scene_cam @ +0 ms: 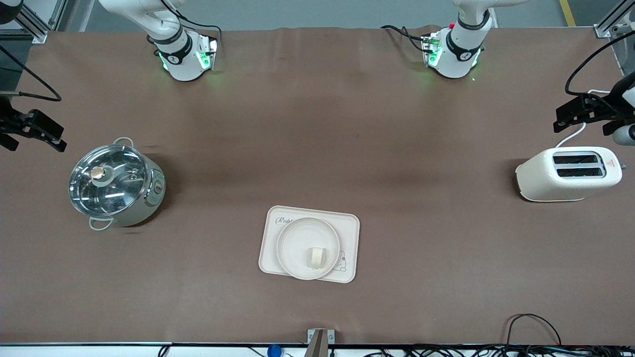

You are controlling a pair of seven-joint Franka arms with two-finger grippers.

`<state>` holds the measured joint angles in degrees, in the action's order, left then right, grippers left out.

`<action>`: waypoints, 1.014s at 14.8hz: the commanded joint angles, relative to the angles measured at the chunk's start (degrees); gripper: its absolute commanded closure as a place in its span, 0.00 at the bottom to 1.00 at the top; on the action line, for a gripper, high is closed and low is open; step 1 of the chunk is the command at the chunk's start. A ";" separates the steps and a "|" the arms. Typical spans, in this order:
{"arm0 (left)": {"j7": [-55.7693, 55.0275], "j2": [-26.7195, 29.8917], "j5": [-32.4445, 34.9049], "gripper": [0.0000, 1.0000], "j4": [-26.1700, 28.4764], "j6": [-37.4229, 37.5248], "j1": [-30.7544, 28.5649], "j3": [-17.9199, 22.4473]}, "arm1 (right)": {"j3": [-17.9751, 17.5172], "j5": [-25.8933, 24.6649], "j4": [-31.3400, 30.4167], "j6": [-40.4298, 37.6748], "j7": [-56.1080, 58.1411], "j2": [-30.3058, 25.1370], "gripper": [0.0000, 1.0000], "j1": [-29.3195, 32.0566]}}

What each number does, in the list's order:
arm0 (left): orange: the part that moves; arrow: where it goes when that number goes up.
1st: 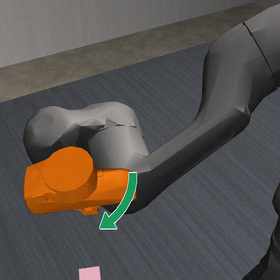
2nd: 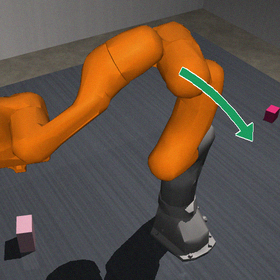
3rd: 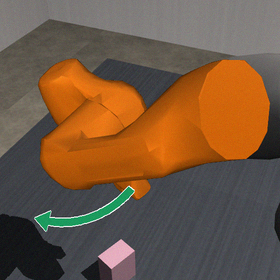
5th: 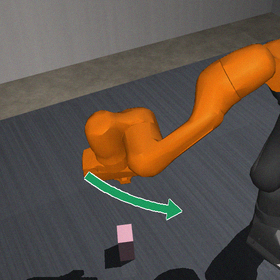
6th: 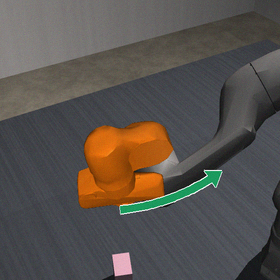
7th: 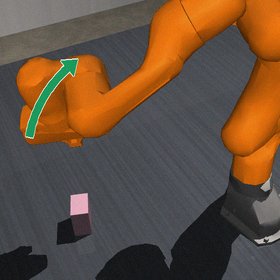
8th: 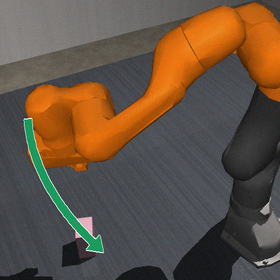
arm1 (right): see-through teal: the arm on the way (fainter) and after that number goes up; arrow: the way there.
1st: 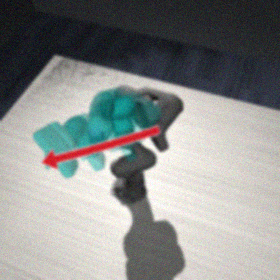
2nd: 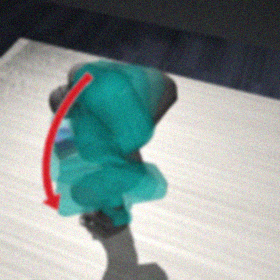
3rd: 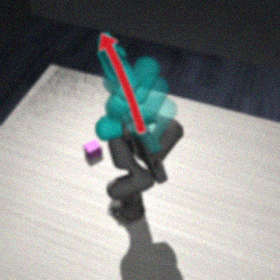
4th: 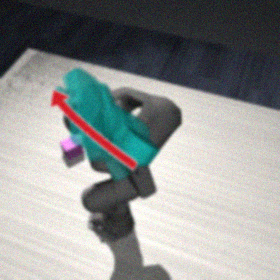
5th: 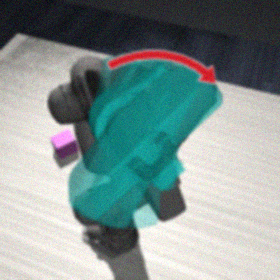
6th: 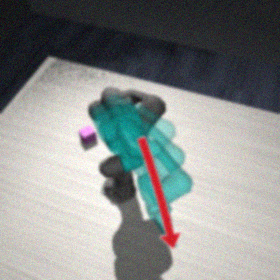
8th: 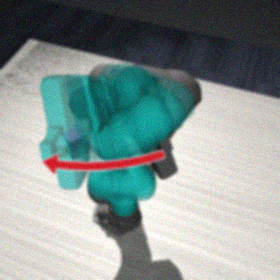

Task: Place bun in plate and plate on tray

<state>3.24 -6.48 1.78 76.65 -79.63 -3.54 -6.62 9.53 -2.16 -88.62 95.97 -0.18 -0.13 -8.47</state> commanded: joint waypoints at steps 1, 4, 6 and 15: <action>1.94 0.86 -0.37 0.00 0.08 0.79 -0.15 0.29 | -1.96 -0.39 0.82 -0.70 -0.09 0.04 0.00 2.13; 2.48 0.86 -0.11 0.00 0.08 0.79 -0.15 0.29 | -12.57 -0.30 0.82 -0.61 0.00 0.04 0.00 11.69; 2.21 0.86 -0.37 0.00 -0.01 0.79 0.02 0.20 | -12.95 -0.30 0.82 -0.70 -0.09 0.04 0.00 11.90; 1.42 0.95 -1.07 0.00 0.16 1.93 0.46 -0.59 | -13.04 -0.30 0.38 -1.93 -0.09 -0.05 0.00 12.07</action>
<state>4.59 -6.42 1.76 76.63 -78.57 -3.10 -6.99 -2.19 -2.16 -88.42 94.82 -0.17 -0.12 2.09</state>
